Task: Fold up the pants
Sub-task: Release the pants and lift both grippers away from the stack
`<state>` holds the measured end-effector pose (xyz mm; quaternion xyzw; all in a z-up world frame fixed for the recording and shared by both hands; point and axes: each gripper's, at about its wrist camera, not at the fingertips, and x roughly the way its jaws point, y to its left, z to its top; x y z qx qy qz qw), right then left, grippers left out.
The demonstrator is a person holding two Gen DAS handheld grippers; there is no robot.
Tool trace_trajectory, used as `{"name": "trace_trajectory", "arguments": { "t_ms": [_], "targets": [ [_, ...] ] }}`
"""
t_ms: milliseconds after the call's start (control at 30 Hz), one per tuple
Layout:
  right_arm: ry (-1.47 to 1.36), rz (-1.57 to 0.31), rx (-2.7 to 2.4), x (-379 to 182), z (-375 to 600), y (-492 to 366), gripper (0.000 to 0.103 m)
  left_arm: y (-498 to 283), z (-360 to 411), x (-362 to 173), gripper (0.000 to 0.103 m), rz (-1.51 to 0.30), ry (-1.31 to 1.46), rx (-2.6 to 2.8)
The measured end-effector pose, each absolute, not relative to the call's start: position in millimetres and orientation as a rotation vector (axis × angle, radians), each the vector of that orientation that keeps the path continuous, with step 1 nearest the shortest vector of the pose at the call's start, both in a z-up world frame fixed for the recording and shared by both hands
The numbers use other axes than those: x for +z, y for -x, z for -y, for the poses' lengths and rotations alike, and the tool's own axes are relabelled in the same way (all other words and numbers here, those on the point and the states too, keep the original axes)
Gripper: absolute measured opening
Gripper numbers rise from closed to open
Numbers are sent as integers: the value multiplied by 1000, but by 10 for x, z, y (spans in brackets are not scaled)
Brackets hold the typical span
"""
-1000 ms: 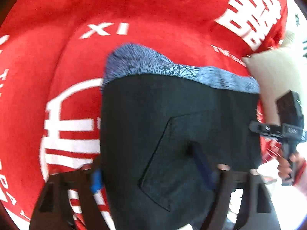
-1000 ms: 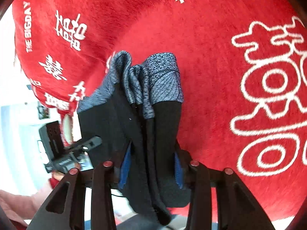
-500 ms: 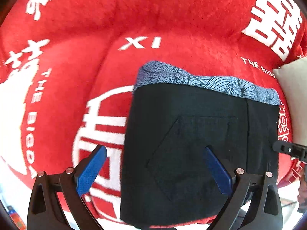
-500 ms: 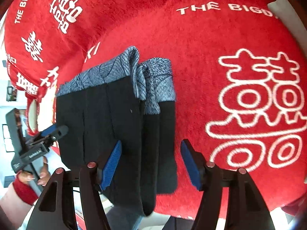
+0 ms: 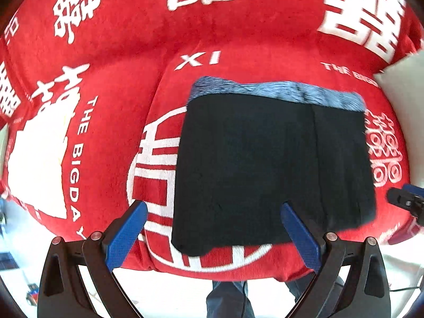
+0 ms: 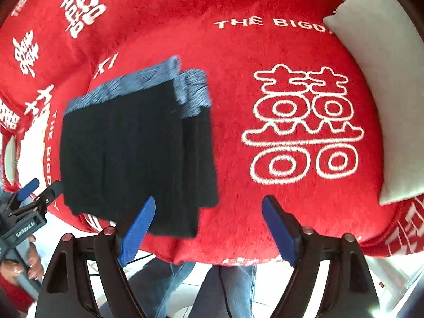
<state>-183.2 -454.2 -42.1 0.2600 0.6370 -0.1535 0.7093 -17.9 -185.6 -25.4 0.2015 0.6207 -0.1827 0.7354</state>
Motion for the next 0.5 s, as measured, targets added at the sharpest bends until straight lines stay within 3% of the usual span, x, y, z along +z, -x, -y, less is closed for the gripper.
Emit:
{"name": "trace_trajectory", "arguments": {
  "t_ms": [100, 133, 167, 500],
  "targets": [
    [-551, -1406, -357, -306, 4315, 1837, 89, 291, 1826, -140, 101, -1364, -466, -443],
    [-549, -1396, -363, -263, 4243, 1829, 99, 315, 1817, -118, 101, -1365, -470, -453],
    [-554, -1384, -364, -214, 4166, 1825, 103, 337, 1810, -97, 101, -1364, -474, -460],
    [-530, -1391, -418, 174, 3684, 1825, 103, 509, 1591, 219, 102, -1327, -511, -510]
  ]
}}
